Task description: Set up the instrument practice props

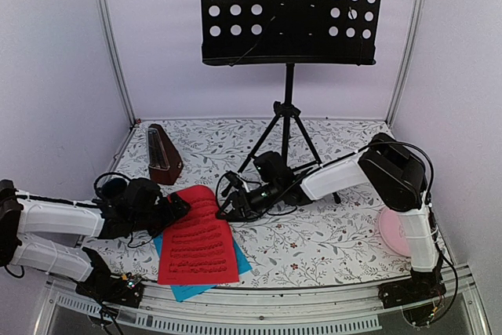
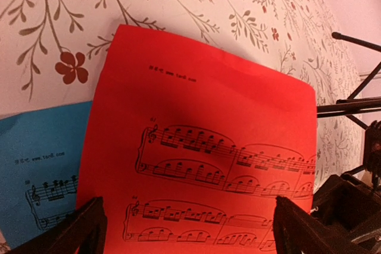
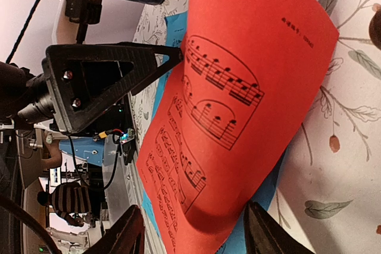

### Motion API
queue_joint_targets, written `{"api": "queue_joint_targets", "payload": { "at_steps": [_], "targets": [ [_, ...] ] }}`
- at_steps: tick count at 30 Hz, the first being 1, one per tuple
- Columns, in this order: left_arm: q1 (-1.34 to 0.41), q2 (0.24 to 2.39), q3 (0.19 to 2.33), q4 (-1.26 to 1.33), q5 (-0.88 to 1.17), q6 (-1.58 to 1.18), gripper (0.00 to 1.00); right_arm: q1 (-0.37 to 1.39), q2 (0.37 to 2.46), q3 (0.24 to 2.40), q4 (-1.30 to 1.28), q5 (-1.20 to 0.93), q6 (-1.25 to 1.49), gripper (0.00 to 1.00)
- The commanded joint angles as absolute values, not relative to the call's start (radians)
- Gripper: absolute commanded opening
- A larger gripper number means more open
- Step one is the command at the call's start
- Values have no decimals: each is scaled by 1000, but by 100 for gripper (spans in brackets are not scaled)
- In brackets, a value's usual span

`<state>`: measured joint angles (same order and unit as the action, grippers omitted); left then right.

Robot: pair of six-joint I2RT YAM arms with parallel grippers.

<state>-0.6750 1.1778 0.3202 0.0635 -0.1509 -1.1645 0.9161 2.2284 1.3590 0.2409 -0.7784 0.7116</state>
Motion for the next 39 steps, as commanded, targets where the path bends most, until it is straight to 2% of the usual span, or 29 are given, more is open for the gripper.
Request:
{"api": "queue_joint_targets", "payload": {
  "at_steps": [1, 5, 15, 32, 36, 39],
  "targets": [
    [-673, 1189, 289, 4, -134, -1190, 98, 915, 2163, 1322, 306, -839, 780, 58],
    [-673, 1185, 287, 11, -134, -1190, 98, 915, 2121, 1267, 343, -851, 830, 66],
    [-681, 1180, 283, 28, -149, -1178, 98, 924, 2152, 1254, 390, -879, 912, 61],
    [-692, 1127, 273, 71, -154, -1127, 98, 941, 2283, 1405, 321, -792, 816, 42],
    [-695, 1090, 273, 92, -144, -1096, 98, 942, 2292, 1412, 316, -777, 793, 33],
    [-697, 1050, 273, 99, -147, -1075, 98, 942, 2278, 1406, 315, -774, 781, 22]
  ]
}}
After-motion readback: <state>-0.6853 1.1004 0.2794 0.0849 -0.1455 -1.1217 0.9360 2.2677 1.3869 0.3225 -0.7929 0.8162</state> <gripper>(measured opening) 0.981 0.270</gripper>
